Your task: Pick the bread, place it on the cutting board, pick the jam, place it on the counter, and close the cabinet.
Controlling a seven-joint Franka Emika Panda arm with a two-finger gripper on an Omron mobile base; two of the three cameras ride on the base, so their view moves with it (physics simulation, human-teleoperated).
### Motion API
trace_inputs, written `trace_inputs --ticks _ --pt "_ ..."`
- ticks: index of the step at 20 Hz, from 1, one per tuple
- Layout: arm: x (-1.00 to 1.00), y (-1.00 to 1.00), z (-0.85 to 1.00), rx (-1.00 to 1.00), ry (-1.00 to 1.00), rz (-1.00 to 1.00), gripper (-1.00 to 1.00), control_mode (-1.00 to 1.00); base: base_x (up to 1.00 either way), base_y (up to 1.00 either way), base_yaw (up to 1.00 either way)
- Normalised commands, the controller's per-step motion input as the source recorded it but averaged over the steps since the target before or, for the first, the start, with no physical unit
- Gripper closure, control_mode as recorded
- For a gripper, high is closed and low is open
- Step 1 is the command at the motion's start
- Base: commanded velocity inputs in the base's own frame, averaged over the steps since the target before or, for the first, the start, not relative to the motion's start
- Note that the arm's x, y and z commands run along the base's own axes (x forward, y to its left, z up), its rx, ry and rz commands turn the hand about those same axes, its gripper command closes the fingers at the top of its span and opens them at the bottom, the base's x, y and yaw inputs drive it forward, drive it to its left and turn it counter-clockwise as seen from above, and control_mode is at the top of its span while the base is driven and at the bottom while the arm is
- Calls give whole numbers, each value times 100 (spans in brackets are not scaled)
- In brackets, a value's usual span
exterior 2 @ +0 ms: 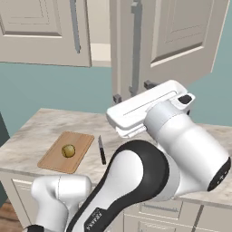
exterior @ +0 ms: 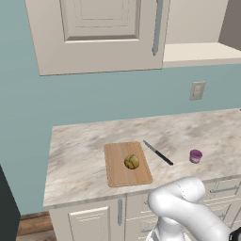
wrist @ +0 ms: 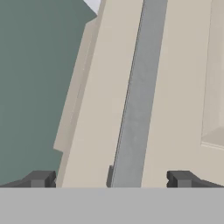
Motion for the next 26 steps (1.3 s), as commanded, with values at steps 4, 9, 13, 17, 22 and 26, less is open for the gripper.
trace_inputs --ticks 4,9,13,17,22,26 --pt "60 12 0 0 0 0 -100 -100 0 0 0" --pt "58 13 0 0 0 0 -100 -100 0 0 0" --pt "60 16 0 0 0 0 -100 -100 0 0 0" --pt "56 14 0 0 0 0 -100 -100 0 0 0" --pt "54 10 0 0 0 0 -100 -100 0 0 0" --pt "52 5 0 0 0 0 -100 -100 0 0 0"
